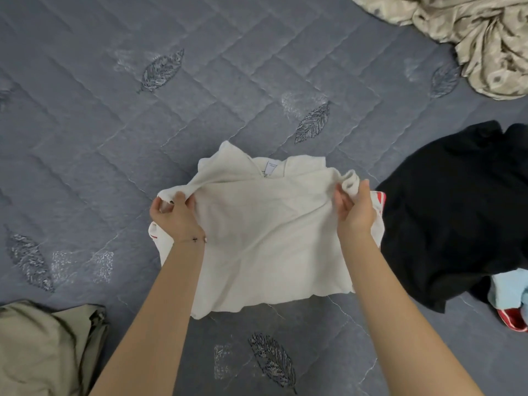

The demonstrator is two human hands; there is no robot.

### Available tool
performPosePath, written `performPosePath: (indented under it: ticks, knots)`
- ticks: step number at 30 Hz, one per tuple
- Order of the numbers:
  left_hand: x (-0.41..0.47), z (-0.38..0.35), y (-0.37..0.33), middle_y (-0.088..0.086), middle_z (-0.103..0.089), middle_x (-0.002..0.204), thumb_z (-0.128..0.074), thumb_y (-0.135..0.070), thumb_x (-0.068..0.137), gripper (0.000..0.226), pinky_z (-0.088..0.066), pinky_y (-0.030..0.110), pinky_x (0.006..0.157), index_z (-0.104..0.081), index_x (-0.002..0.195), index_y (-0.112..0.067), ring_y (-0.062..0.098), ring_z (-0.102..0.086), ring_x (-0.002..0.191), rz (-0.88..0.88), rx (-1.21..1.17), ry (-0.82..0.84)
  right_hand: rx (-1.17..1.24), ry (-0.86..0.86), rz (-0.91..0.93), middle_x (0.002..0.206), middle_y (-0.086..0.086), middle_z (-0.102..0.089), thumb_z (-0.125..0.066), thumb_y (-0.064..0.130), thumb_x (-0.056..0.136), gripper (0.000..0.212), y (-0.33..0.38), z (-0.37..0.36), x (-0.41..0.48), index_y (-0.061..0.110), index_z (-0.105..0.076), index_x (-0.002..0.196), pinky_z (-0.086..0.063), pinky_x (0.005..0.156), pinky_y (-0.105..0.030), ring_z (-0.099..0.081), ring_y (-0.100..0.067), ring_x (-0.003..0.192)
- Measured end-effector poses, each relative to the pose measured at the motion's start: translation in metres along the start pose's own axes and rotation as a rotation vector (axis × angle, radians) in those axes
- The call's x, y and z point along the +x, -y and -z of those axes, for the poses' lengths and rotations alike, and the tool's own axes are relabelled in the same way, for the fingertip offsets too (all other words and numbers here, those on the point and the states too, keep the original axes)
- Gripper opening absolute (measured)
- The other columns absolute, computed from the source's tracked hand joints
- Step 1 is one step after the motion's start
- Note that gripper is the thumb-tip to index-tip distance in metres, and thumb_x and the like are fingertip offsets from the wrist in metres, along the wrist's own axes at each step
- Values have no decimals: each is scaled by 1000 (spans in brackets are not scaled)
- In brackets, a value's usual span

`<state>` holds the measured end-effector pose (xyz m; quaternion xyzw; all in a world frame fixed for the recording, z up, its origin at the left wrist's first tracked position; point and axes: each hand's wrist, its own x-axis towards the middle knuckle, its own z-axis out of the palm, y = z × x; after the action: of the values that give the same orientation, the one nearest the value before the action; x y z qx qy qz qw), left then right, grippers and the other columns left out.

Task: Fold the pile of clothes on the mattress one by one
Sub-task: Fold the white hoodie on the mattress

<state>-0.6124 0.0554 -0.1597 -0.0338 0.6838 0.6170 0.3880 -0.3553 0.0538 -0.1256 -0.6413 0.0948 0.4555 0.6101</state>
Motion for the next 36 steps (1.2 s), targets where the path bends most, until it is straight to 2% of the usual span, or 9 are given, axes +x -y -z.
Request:
performPosePath:
  ticks: [4, 7, 9, 14, 19, 25, 29, 32, 36]
  knots:
    - [7, 4, 13, 0, -42, 139, -52, -22, 98, 62, -47, 31, 97, -18, 149, -26, 10, -53, 117, -72, 377, 165, -385, 112, 91, 144, -1, -43, -52, 32, 99, 48, -14, 8, 24, 18, -36, 142, -42, 104, -28, -56, -13, 117]
    - [1, 13, 20, 0, -43, 140, -51, -23, 97, 46, -42, 39, 104, -40, 142, -26, 10, -42, 123, -512, 884, 346, -865, 223, 292, 152, -1, -34, -57, 25, 96, 59, -27, 18, 32, 16, -31, 149, -25, 107, -17, -34, -16, 139]
    - [0, 12, 37, 4, -22, 156, -52, -29, 97, 47, -18, 38, 119, -42, 143, -24, 11, -20, 141, -659, 1043, 536, -1205, 321, 441, 157, -5, -26, -56, 29, 97, 60, -36, 21, 38, 15, -30, 149, -14, 117, -28, -19, -22, 146]
    - [12, 12, 69, -6, 20, 160, -31, -62, 94, 69, 16, 56, 111, 4, 151, -42, 19, 22, 146, -506, 1687, 725, -1631, 342, 321, 163, -2, -1, -39, 52, 98, 65, -47, 17, 52, 32, -11, 154, 5, 118, -46, 7, -23, 149]
    - [17, 2, 71, 2, 10, 162, -32, -56, 97, 68, 17, 52, 112, -1, 153, -33, 22, 15, 147, -617, 1600, 646, -1554, 272, 646, 156, -11, -26, -48, 52, 95, 69, -49, 1, 53, 13, -30, 149, -4, 117, -45, -12, -29, 146]
    - [33, -41, 55, 22, -29, 152, -45, -39, 92, 69, -14, 50, 117, -30, 145, 1, 40, -19, 144, -697, 1305, 528, -1445, 315, 677, 131, -23, -52, -60, 45, 90, 69, -43, -46, 62, -5, -42, 134, -29, 106, -40, -44, -38, 124]
    - [44, -55, 46, 21, -52, 129, -53, -43, 91, 61, -31, 45, 107, -47, 130, 3, 39, -45, 122, -663, 1252, 565, -1464, 327, 492, 132, -13, -55, -68, 39, 86, 63, -44, -59, 73, 6, -45, 134, -36, 102, -36, -48, -30, 125]
    - [40, -53, 34, 4, -60, 88, -53, -42, 96, 35, -45, 37, 82, -57, 95, -7, 24, -56, 87, -560, 1109, 544, -1265, 343, 392, 92, -1, -64, -72, 37, 83, 26, -41, -57, 70, 15, -62, 94, -42, 80, -28, -59, -17, 89]
    - [23, -36, 22, -2, -54, 67, -29, -55, 99, 55, -39, 33, 72, -50, 75, -11, 19, -52, 71, -301, 988, 387, -1190, 350, 287, 62, -1, -50, -48, 46, 97, 49, -34, -41, 54, 8, -55, 67, -35, 61, -31, -46, -16, 64]
